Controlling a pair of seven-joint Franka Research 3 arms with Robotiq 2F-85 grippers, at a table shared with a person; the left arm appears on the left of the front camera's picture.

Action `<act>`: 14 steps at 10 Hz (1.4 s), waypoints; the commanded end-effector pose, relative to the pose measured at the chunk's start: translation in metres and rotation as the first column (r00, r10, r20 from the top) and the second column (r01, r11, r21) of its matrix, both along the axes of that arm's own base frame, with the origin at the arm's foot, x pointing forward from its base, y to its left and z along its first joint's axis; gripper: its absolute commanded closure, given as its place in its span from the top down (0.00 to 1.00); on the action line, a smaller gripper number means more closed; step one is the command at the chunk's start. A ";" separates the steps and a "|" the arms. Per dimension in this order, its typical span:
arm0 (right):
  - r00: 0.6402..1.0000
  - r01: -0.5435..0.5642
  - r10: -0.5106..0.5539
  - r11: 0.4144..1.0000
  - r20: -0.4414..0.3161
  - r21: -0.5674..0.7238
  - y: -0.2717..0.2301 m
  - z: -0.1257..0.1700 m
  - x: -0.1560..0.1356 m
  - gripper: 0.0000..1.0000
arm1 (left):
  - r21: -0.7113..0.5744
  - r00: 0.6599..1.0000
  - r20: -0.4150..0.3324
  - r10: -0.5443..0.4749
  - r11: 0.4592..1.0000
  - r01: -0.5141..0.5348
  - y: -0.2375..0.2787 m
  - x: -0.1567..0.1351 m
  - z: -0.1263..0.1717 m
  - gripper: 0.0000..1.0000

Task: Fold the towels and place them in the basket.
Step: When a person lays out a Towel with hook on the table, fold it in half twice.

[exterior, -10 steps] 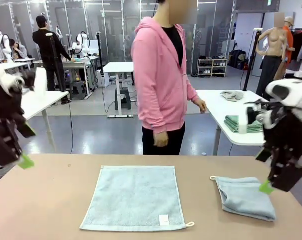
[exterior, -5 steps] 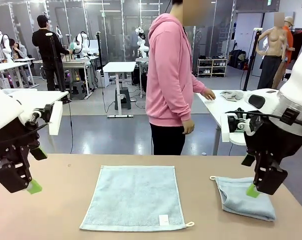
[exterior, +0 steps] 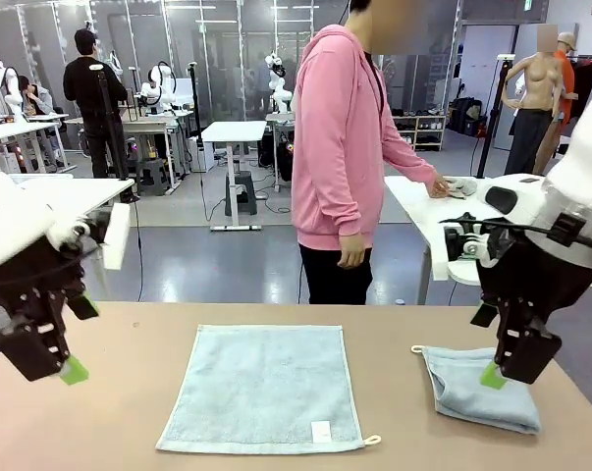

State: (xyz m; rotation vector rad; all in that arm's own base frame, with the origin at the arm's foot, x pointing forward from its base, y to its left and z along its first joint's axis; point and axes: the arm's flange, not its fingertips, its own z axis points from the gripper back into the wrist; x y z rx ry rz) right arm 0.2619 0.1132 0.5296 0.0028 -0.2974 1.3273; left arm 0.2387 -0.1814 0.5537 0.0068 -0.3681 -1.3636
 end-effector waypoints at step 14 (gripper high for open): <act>0.937 -0.342 0.330 0.934 -0.118 -0.102 0.137 -0.184 0.050 1.00 | 0.109 0.979 -0.152 -0.132 0.983 0.150 -0.034 0.044 -0.217 1.00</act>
